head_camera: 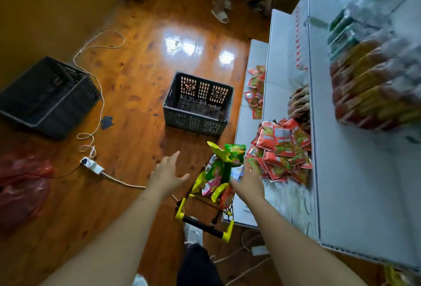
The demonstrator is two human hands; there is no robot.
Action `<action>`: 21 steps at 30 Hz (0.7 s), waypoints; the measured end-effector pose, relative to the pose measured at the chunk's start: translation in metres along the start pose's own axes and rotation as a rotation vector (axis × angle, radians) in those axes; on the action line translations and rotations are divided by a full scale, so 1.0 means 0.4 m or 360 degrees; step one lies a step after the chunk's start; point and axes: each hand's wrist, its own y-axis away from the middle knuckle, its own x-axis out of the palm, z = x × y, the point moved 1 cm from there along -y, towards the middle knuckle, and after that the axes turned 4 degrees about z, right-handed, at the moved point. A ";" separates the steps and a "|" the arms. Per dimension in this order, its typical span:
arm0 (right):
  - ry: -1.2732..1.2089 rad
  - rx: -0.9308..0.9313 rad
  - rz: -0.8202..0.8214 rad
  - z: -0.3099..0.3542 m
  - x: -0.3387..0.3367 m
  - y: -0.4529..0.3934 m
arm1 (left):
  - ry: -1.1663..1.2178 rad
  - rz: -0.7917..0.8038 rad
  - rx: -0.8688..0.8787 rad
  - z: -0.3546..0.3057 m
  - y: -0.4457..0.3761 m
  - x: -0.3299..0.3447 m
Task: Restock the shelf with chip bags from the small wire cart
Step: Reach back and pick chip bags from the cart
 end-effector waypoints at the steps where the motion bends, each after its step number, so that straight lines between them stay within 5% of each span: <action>1: 0.0038 0.0005 0.0040 -0.003 -0.012 -0.060 | -0.0015 0.0016 -0.0034 -0.012 -0.043 0.012; 10: 0.0271 -0.0064 0.0153 -0.063 -0.018 -0.578 | -0.0103 0.0063 -0.0218 -0.100 -0.466 0.188; 21: 0.0632 -0.0201 0.0413 -0.169 0.178 -0.967 | -0.1163 0.0354 0.0366 -0.181 -0.846 0.491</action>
